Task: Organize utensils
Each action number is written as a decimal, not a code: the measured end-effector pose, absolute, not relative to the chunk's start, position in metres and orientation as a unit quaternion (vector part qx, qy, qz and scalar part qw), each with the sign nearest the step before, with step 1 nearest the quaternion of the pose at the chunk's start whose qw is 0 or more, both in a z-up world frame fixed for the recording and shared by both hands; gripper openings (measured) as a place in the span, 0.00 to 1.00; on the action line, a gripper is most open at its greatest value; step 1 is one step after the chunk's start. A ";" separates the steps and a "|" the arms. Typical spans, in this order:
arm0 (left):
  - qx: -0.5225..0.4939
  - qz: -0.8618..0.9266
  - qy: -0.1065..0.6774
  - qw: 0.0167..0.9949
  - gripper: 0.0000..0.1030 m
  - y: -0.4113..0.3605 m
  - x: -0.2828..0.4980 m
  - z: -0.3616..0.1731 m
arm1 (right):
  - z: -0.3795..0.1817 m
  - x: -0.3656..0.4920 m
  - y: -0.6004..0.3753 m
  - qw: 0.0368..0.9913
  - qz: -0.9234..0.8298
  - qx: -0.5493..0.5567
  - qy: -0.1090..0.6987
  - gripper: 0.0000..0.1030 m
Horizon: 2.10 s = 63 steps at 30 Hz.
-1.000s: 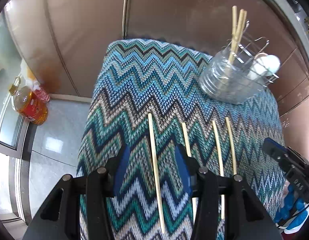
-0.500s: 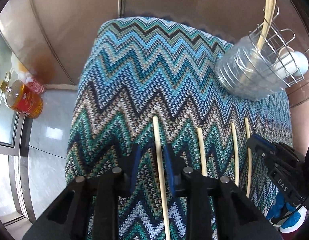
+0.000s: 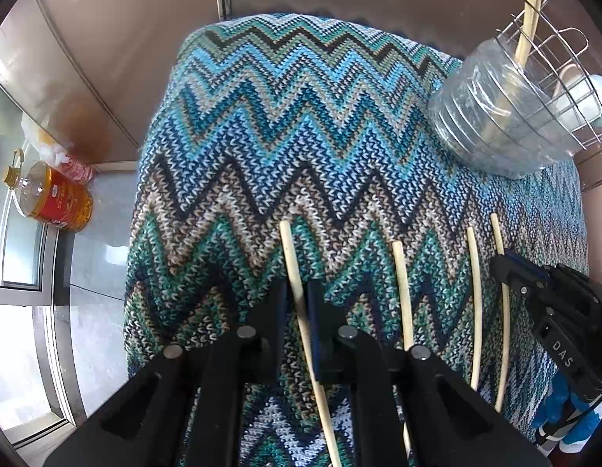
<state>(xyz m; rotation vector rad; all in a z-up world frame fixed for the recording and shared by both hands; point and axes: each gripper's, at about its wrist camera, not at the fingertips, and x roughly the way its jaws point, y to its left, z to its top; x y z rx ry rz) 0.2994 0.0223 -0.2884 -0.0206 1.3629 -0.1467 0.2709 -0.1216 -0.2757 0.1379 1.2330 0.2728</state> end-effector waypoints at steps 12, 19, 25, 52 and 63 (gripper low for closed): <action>-0.085 -0.078 0.583 0.804 0.04 0.050 0.277 -0.265 | -0.247 0.239 -0.144 0.821 0.144 0.120 0.540 0.05; -0.105 -0.083 0.512 0.848 0.04 0.067 0.248 -0.210 | -0.186 0.209 -0.152 0.877 0.156 0.115 0.440 0.05; -0.141 -0.134 0.392 0.899 0.04 0.053 0.246 -0.124 | -0.102 0.217 -0.156 0.939 0.162 0.113 0.280 0.05; -0.175 -0.091 0.119 0.973 0.04 -0.035 0.336 -0.108 | -0.112 0.318 -0.150 0.988 0.105 0.079 0.080 0.05; -0.159 -0.091 0.121 0.976 0.07 -0.034 0.317 -0.103 | -0.106 0.292 -0.167 0.990 0.079 0.082 0.085 0.20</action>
